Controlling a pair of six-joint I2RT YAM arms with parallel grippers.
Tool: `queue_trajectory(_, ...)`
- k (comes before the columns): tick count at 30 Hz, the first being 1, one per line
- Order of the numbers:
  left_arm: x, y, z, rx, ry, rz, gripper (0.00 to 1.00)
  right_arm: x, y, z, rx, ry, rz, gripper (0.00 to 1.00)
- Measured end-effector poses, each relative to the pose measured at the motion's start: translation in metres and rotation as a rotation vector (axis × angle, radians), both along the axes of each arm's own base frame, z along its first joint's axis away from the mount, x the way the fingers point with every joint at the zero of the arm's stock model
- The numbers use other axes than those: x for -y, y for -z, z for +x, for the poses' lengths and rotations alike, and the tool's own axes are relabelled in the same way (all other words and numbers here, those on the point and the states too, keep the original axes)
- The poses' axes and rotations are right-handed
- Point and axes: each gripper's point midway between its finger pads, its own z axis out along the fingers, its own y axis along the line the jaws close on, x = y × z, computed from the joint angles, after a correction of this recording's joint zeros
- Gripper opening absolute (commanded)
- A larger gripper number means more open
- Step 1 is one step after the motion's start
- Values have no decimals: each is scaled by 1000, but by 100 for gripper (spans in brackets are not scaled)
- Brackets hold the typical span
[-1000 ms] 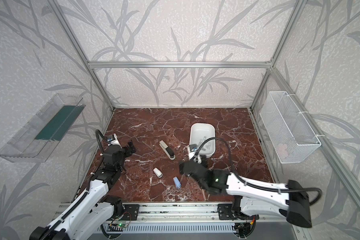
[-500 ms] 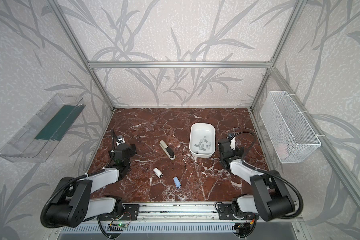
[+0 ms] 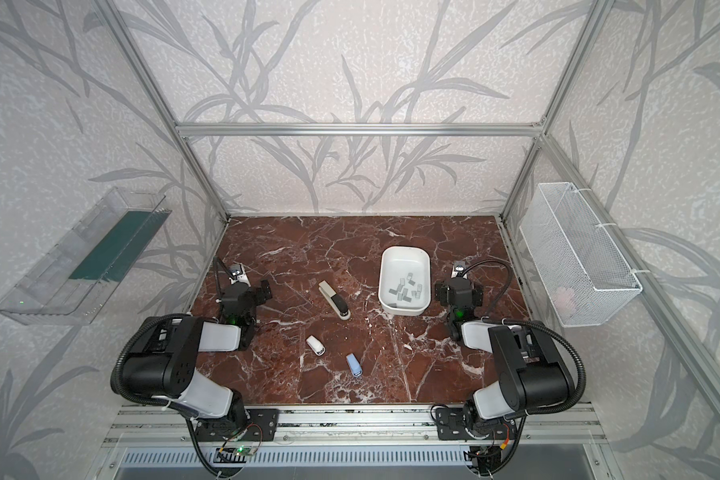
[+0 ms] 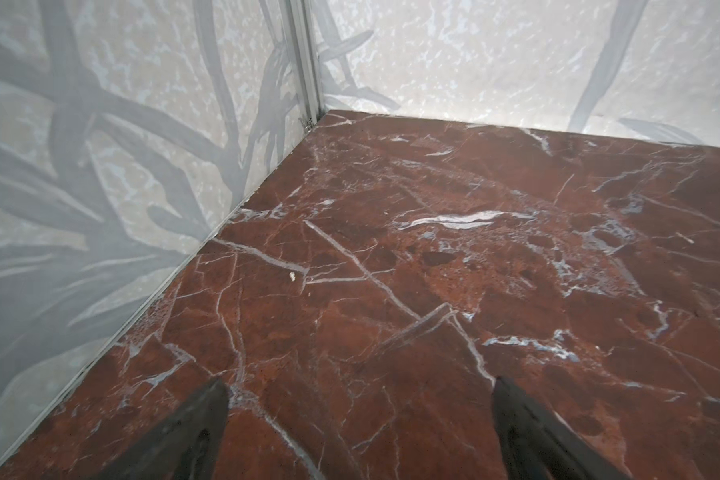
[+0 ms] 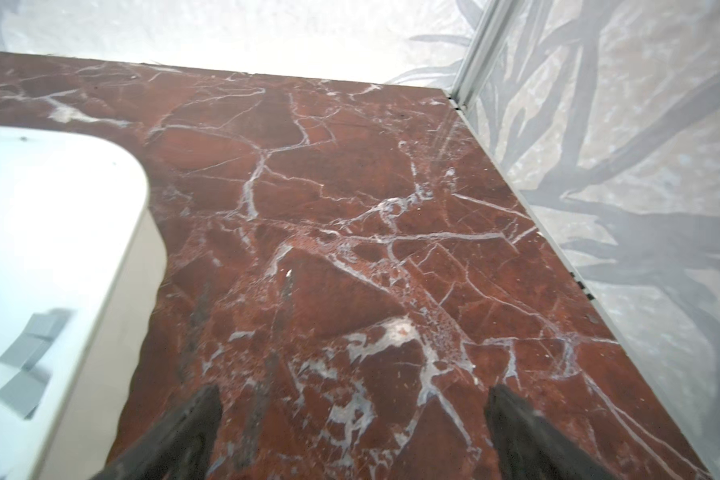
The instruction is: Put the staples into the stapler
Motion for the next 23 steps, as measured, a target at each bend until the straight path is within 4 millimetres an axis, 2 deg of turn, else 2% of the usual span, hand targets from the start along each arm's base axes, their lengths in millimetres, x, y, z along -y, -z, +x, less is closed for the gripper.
queue_trajectory(2,0,-2,1,13,-1,-4,99,-4,3,1,39,-32,9,99)
queue_trajectory(4,0,-5,2,29,0,-6,99,-7,15,-4,1,-60,15,99)
queue_trajectory(9,1,-5,2,32,3,-7,99,-12,2,4,63,-95,18,99)
queue_trajectory(23,1,-7,3,38,5,-8,99,-17,-3,9,62,-118,17,99)
